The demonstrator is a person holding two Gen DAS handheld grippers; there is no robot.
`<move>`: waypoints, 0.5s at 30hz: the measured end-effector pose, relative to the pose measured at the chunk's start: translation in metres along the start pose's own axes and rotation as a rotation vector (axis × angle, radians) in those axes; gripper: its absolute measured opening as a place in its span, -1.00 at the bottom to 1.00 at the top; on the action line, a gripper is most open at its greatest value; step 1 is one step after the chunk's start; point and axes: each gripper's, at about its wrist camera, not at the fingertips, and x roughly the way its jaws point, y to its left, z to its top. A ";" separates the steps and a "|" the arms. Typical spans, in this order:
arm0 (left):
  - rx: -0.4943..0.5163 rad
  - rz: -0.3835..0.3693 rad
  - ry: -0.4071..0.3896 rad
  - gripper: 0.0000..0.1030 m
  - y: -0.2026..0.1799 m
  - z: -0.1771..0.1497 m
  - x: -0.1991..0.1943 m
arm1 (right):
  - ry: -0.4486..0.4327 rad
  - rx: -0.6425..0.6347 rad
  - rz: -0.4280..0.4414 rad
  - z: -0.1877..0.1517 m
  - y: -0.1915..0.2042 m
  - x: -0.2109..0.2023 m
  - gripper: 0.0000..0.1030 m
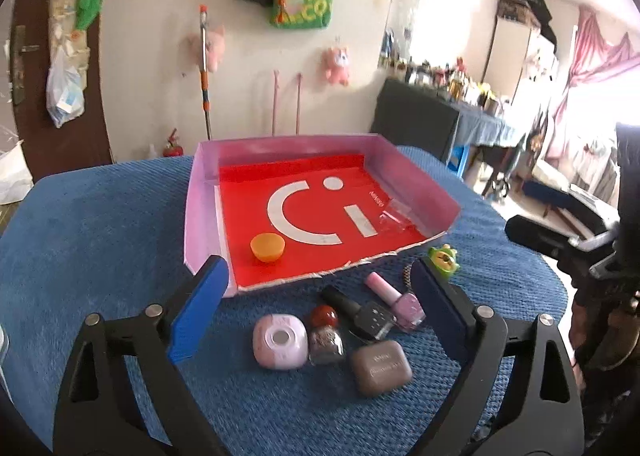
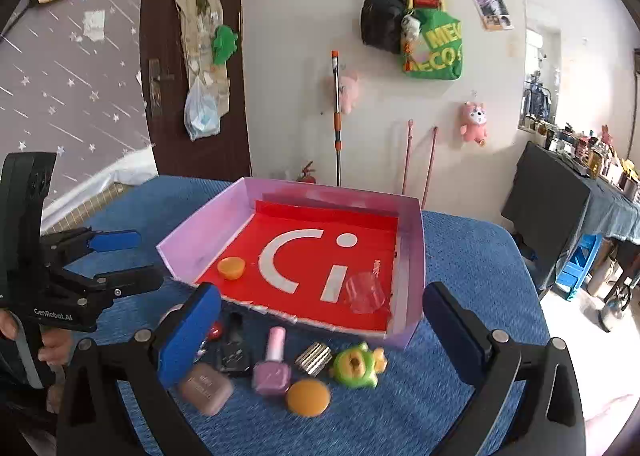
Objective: Organize rigid objects
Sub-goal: 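Withdraw both tools from the box toward the remaining items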
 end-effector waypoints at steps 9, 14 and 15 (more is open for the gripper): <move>-0.032 0.002 -0.021 0.89 -0.010 -0.045 -0.015 | -0.022 0.022 -0.043 -0.056 0.019 -0.020 1.00; -0.044 0.006 0.031 0.89 -0.011 -0.068 -0.004 | 0.015 0.057 -0.045 -0.089 0.021 -0.010 1.00; -0.044 0.007 0.044 0.89 -0.011 -0.073 -0.002 | 0.025 0.060 -0.048 -0.093 0.021 -0.007 1.00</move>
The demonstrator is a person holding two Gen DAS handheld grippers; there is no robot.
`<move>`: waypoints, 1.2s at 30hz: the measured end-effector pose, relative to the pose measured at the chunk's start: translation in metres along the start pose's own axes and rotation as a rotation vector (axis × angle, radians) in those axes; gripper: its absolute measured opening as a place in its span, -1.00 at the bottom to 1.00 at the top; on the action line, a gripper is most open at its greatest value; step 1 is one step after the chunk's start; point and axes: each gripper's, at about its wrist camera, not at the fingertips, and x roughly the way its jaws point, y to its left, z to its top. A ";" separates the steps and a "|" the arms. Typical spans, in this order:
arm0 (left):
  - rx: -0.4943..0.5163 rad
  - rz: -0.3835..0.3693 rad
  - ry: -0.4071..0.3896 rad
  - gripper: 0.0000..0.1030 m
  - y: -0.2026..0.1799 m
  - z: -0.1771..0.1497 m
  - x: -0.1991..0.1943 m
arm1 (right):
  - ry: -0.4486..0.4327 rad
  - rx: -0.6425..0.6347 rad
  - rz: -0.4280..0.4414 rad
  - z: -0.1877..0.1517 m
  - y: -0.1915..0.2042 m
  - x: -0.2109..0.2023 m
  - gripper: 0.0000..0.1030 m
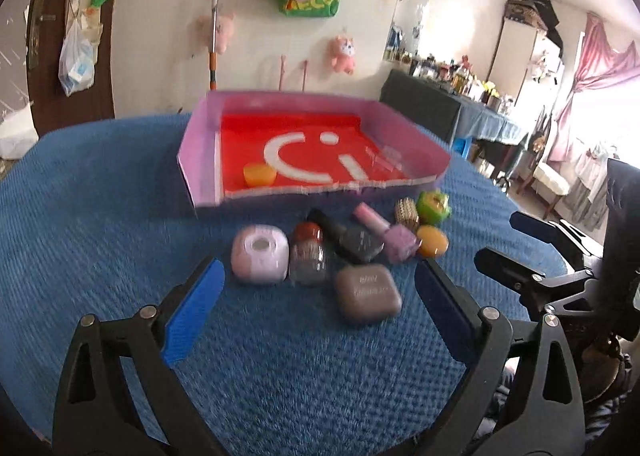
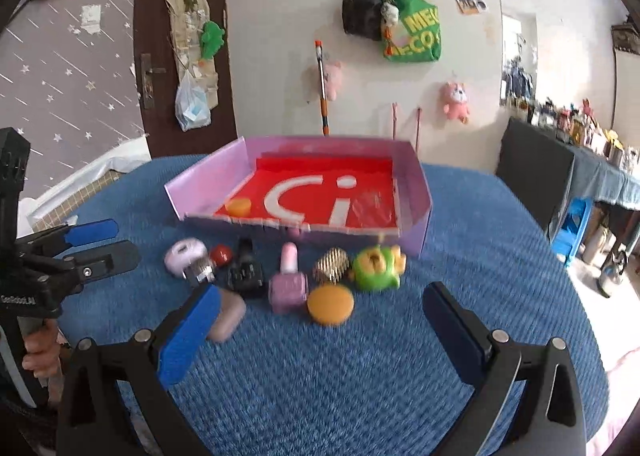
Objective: Organize rigid objects
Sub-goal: 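Withdraw both tools from the box toward the remaining items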
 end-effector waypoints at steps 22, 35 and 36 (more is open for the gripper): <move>-0.014 0.095 0.156 0.89 0.048 0.018 0.044 | 0.145 0.044 -0.055 -0.018 -0.019 0.050 1.00; 0.094 0.114 0.274 0.89 0.058 0.032 0.076 | 0.255 0.019 -0.066 -0.006 -0.028 0.081 1.00; 0.096 0.105 0.279 0.89 0.057 0.032 0.077 | 0.258 0.014 -0.068 -0.005 -0.028 0.082 1.00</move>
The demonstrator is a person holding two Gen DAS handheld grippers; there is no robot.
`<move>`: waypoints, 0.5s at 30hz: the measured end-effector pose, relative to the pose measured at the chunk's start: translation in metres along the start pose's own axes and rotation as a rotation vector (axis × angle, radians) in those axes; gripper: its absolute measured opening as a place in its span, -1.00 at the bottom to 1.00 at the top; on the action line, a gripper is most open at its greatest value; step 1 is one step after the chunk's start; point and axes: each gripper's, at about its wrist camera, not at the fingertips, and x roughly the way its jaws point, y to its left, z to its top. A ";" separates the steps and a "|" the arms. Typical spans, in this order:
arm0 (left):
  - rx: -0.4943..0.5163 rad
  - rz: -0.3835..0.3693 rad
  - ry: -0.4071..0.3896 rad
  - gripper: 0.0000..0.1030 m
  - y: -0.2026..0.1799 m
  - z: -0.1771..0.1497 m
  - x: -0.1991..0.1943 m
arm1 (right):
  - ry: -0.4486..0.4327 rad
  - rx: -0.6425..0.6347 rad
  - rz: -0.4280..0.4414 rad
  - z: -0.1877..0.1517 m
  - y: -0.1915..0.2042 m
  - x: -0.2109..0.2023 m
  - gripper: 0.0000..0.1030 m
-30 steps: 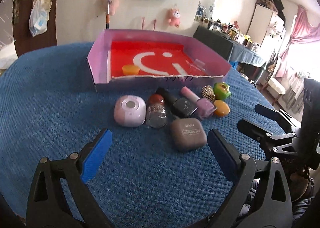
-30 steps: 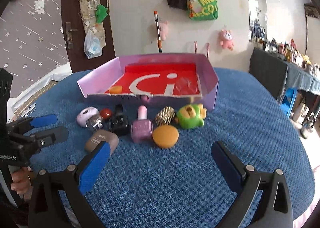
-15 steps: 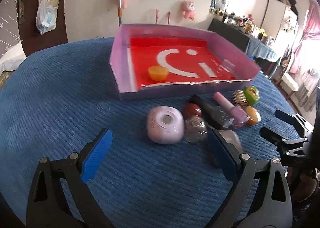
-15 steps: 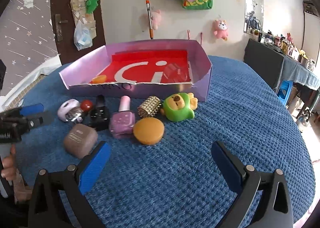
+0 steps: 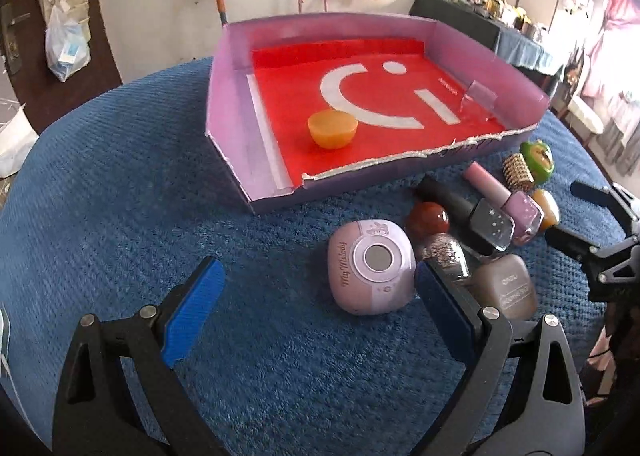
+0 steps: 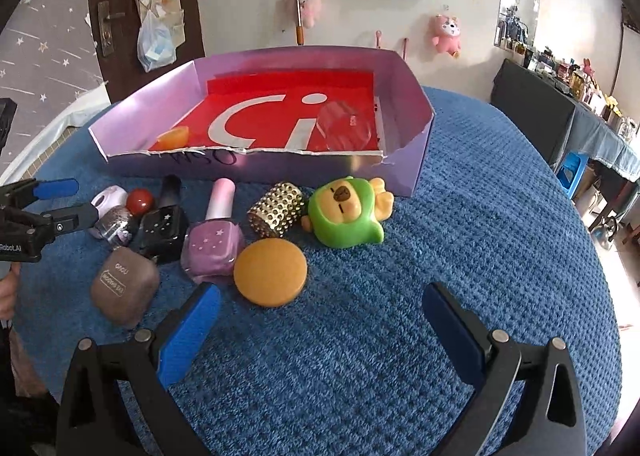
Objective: Organize rigid objects
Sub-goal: 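Withdraw both tools from the box toward the remaining items, then grasp the pink compact with the left tool while the right tool grasps the orange ball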
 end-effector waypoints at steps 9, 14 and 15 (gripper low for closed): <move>0.047 0.011 0.022 0.89 -0.007 0.001 0.011 | 0.051 -0.035 0.001 0.005 0.003 0.012 0.81; 0.033 0.001 0.024 0.89 -0.003 0.002 0.014 | 0.057 -0.025 0.019 0.006 0.002 0.013 0.71; 0.029 -0.001 0.023 0.89 -0.003 0.002 0.014 | 0.057 -0.024 0.022 0.006 0.001 0.013 0.71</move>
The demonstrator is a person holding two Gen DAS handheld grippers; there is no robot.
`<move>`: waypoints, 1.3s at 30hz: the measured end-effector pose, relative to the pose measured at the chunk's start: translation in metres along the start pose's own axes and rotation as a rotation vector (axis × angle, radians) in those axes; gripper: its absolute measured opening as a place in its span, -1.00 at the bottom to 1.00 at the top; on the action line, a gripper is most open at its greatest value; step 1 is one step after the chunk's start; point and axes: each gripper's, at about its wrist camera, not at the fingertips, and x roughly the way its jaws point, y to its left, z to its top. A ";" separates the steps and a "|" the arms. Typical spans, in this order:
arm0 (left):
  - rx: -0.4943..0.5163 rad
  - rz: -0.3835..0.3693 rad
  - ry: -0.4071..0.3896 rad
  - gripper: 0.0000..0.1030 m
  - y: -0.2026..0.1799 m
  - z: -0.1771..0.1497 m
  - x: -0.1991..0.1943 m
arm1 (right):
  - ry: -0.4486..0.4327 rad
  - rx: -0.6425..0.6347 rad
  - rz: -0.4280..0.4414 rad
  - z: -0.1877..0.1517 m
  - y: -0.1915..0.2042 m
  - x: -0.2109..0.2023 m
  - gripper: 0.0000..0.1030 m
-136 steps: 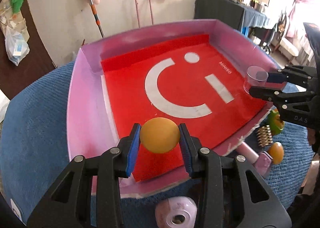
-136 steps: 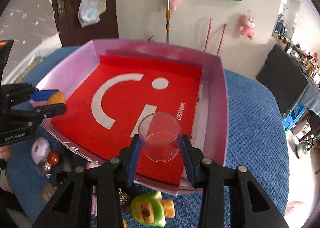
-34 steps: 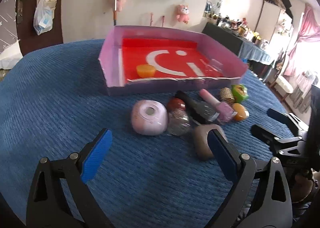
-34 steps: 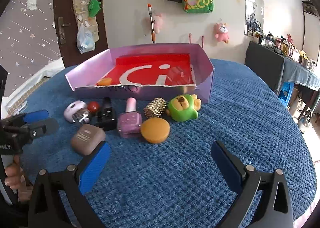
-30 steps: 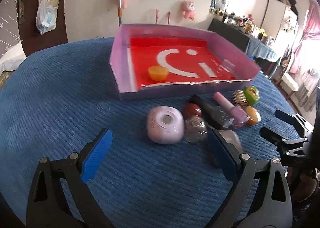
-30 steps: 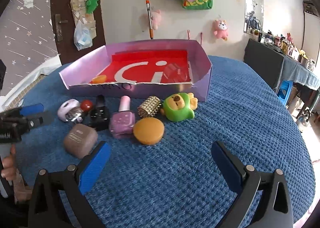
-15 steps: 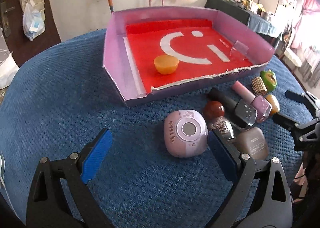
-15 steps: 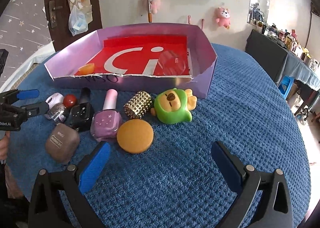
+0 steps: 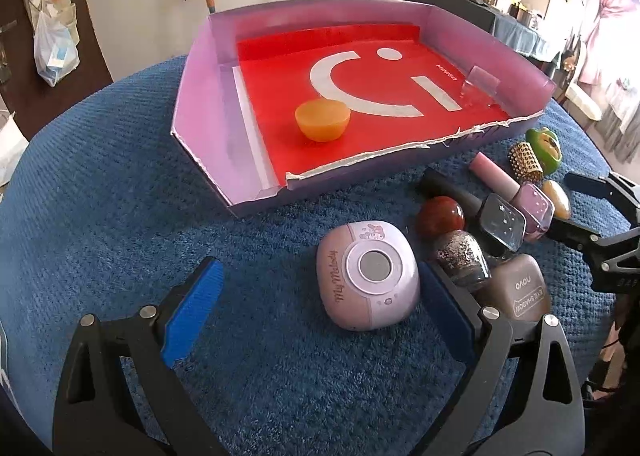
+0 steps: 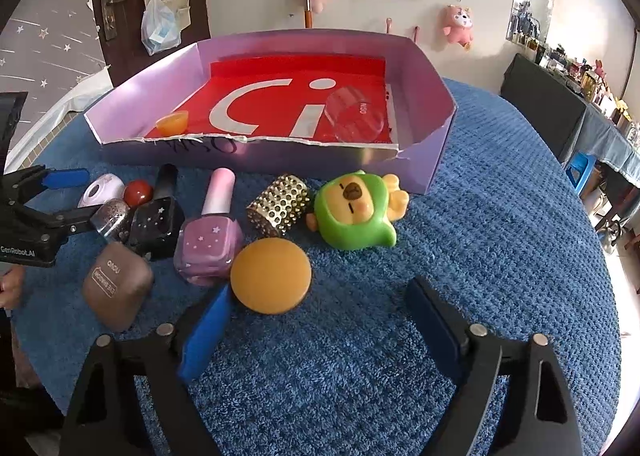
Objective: Organize rigid objects
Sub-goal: 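Grasp the pink compact with the left tool while the right tool grasps the orange ball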
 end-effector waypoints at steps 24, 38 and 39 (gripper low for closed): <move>-0.047 -0.097 -0.048 -0.07 -0.011 -0.004 -0.018 | -0.099 -0.024 0.112 -0.001 0.010 -0.025 -0.22; -0.047 -0.100 -0.071 -0.07 -0.015 -0.002 -0.028 | -0.121 -0.034 0.110 0.007 0.012 -0.033 -0.22; -0.047 -0.101 -0.072 -0.07 -0.015 -0.003 -0.029 | -0.120 -0.035 0.110 0.006 0.012 -0.033 -0.22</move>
